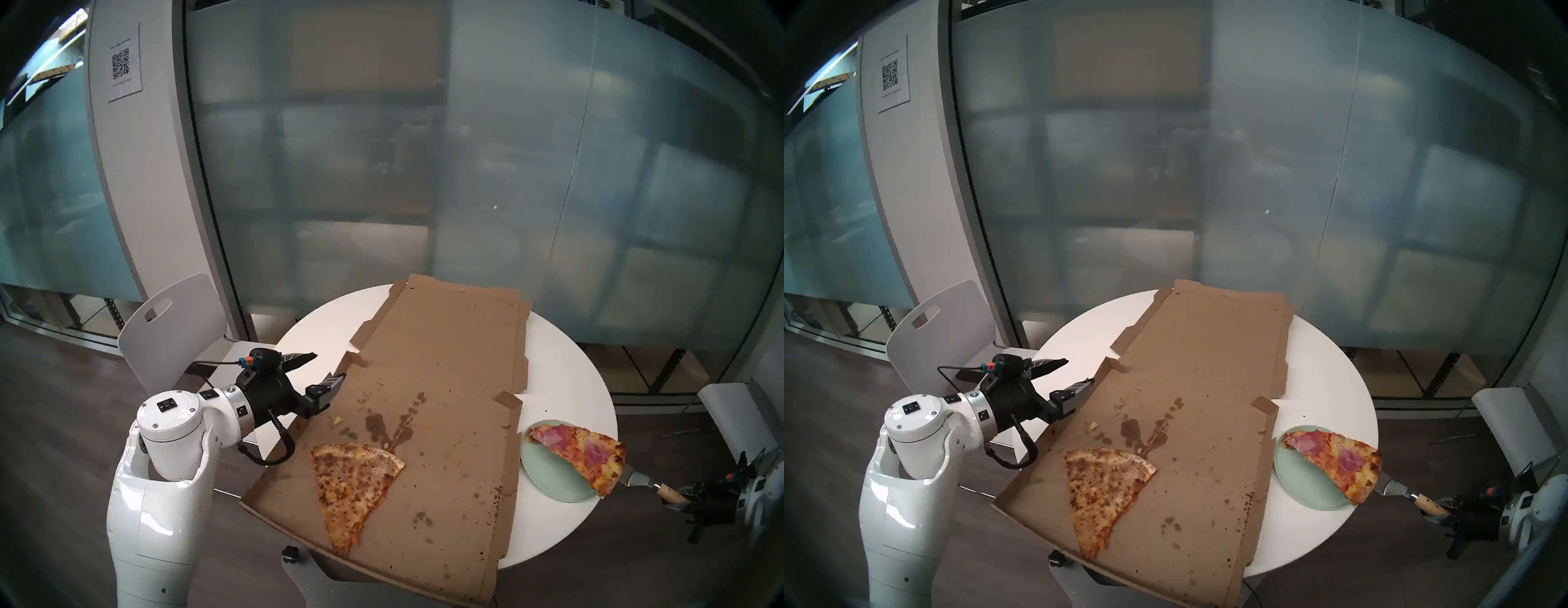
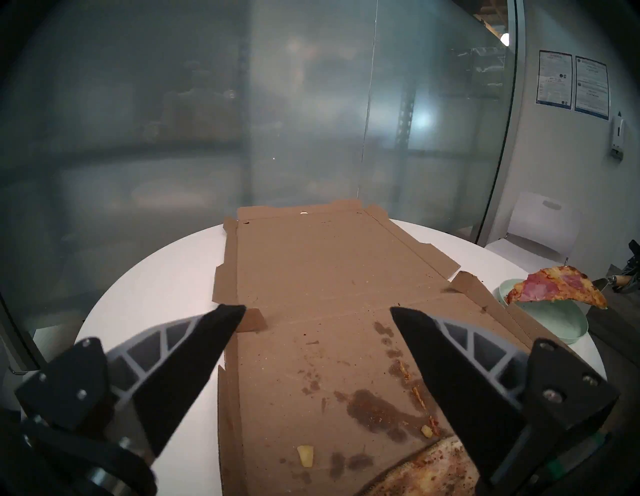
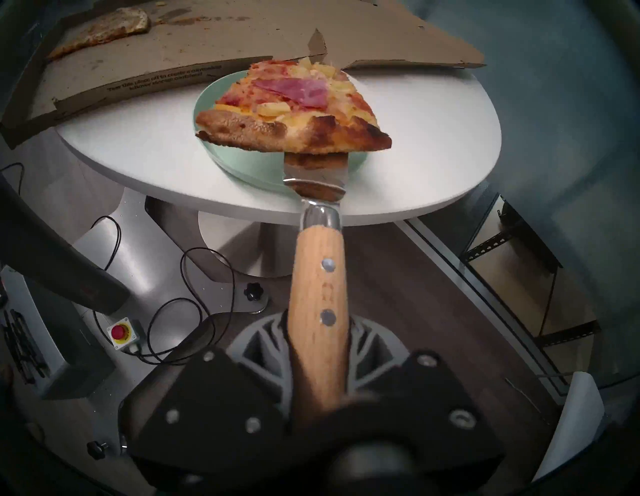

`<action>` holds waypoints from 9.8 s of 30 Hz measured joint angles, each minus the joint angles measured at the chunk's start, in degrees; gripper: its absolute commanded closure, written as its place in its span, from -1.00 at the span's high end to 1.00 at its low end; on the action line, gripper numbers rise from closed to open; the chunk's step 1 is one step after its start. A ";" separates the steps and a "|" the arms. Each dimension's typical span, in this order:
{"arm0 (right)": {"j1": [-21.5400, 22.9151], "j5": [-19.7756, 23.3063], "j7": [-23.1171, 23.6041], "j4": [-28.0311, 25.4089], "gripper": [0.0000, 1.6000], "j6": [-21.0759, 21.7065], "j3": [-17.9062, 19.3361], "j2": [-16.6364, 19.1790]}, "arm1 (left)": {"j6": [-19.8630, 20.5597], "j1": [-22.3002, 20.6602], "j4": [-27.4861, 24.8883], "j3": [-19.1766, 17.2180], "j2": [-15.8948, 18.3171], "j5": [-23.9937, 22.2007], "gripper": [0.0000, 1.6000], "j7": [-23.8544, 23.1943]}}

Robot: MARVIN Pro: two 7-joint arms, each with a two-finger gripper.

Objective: Put pizza slice onto the plate

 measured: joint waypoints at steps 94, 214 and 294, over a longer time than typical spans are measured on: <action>7.27 0.96 4.35 -8.40 -1.00 4.85 -1.85 -4.30 | -0.23 -1.33 -0.38 0.60 1.06 0.44 1.00 0.93; 11.53 -22.96 -1.17 -19.25 -1.00 10.40 -42.42 -13.16 | -0.37 0.82 -2.15 -1.02 -0.13 0.59 1.00 0.91; 17.26 -18.73 5.55 -23.44 1.00 17.38 -34.43 -15.30 | -0.38 0.82 -2.16 -1.08 -0.21 0.67 1.00 0.82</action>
